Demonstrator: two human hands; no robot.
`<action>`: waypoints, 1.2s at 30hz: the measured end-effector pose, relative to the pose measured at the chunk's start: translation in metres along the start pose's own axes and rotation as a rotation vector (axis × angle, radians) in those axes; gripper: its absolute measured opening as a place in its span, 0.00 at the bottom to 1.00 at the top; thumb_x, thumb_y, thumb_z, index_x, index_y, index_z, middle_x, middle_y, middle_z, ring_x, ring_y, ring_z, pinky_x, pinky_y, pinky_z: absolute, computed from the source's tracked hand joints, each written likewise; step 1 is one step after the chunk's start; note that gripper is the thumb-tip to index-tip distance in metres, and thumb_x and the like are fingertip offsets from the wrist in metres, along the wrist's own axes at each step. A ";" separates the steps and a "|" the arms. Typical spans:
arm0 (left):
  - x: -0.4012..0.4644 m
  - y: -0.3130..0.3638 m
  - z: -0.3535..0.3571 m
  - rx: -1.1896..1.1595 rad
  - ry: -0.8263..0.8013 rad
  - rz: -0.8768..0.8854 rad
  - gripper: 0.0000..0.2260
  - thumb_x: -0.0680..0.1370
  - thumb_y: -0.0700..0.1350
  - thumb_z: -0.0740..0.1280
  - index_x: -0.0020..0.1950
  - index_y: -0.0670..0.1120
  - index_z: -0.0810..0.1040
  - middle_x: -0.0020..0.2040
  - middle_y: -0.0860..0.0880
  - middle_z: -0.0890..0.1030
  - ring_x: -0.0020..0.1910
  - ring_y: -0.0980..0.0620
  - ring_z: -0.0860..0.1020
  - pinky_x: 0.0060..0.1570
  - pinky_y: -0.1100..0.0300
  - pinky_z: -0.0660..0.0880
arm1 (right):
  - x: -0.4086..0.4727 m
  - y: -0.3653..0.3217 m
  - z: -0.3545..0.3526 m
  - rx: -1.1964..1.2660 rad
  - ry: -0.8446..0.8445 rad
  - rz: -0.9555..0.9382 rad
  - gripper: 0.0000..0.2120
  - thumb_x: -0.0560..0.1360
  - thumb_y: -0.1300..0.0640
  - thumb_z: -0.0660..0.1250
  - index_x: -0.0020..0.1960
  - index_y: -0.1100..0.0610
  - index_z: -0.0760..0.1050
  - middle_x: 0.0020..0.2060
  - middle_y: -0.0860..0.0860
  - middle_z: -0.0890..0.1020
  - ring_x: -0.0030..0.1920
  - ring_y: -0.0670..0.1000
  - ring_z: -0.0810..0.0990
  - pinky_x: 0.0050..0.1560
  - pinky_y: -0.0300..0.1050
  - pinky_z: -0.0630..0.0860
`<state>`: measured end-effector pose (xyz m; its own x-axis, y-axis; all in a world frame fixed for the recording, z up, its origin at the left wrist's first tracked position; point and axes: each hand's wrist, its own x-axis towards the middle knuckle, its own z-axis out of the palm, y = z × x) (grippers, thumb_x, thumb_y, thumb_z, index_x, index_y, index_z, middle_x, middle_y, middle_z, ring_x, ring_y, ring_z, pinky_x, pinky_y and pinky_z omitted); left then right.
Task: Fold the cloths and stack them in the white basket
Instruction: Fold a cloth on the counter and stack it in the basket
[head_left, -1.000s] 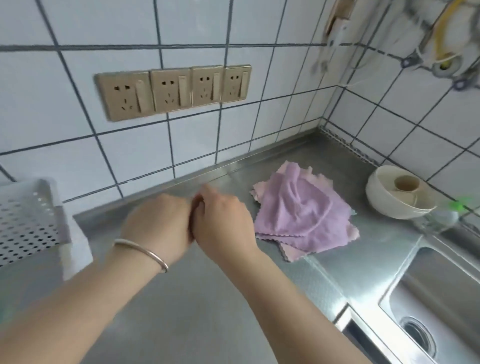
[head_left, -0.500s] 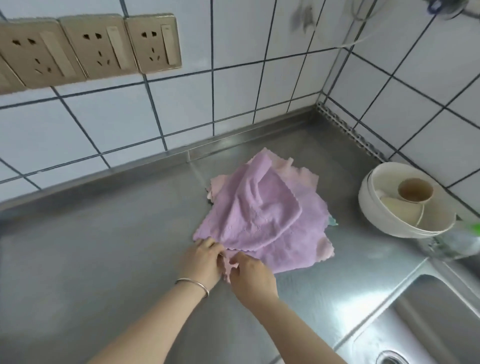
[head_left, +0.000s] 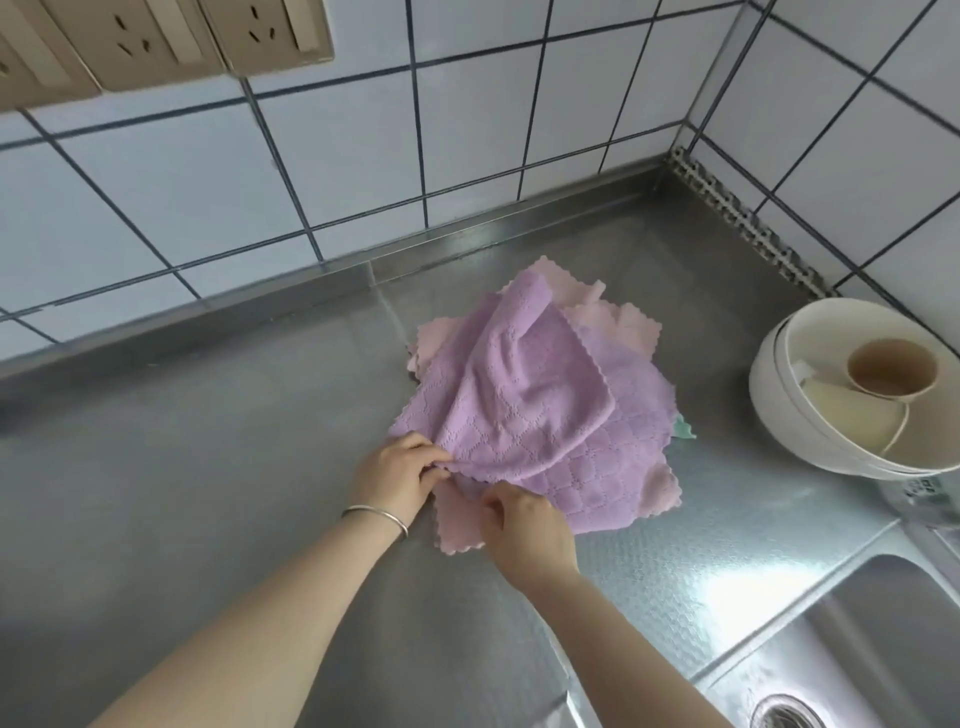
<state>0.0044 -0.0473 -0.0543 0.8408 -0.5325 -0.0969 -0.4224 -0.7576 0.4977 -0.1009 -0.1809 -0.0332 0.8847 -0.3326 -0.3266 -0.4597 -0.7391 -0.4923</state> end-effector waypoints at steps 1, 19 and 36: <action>0.002 0.001 -0.003 -0.033 -0.032 -0.031 0.05 0.70 0.44 0.73 0.45 0.51 0.85 0.45 0.53 0.83 0.42 0.50 0.81 0.40 0.63 0.73 | 0.002 0.000 0.002 -0.004 -0.002 -0.002 0.11 0.75 0.60 0.57 0.53 0.55 0.76 0.45 0.52 0.82 0.44 0.56 0.79 0.38 0.44 0.69; -0.013 0.022 -0.084 0.255 0.275 0.380 0.05 0.67 0.44 0.55 0.42 0.50 0.66 0.29 0.49 0.78 0.20 0.42 0.73 0.16 0.62 0.63 | 0.040 -0.047 -0.040 -0.338 0.666 -0.365 0.06 0.64 0.64 0.61 0.32 0.55 0.75 0.28 0.49 0.75 0.30 0.54 0.73 0.38 0.46 0.66; -0.144 -0.101 -0.268 -0.060 0.006 -0.240 0.08 0.74 0.54 0.68 0.35 0.55 0.75 0.27 0.56 0.72 0.28 0.59 0.69 0.31 0.67 0.64 | 0.024 -0.183 -0.063 -0.346 -0.097 -0.470 0.11 0.80 0.54 0.54 0.53 0.53 0.76 0.50 0.54 0.81 0.51 0.57 0.78 0.46 0.45 0.72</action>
<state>0.0164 0.2074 0.1398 0.9169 -0.3374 -0.2133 -0.1895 -0.8382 0.5114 0.0093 -0.0906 0.1004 0.9687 0.1199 -0.2175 0.0465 -0.9478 -0.3154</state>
